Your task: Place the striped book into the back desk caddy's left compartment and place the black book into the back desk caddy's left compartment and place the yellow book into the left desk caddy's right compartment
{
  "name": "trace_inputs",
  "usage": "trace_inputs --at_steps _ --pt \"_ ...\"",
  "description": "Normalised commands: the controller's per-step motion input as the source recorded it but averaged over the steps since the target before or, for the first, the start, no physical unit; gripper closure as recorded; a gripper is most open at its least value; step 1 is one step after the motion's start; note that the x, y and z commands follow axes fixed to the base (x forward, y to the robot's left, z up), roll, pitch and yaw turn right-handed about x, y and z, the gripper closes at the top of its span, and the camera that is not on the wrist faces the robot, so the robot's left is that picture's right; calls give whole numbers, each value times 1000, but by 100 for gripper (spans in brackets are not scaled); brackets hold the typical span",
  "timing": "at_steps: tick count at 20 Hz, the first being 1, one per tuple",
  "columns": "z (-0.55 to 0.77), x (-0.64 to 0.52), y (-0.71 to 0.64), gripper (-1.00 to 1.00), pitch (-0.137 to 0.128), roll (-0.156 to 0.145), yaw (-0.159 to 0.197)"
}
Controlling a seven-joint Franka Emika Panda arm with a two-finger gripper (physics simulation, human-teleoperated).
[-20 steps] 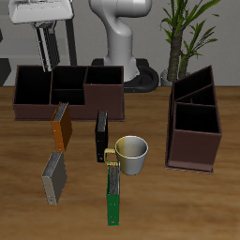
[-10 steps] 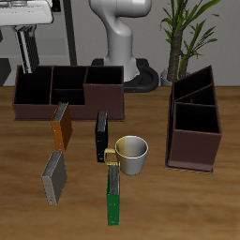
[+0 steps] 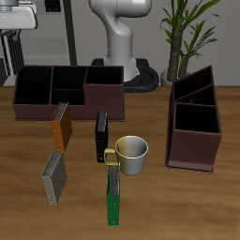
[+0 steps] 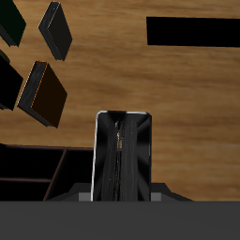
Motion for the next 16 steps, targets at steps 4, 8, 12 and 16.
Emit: trace_inputs --at_steps 4,8,12,16 --pt "-260 -254 -131 100 -21 -65 -57" --pt "-125 -114 96 100 -34 -13 -29" --pt "-114 -23 147 100 3 19 -30" --pt "-115 0 159 100 15 14 -67"
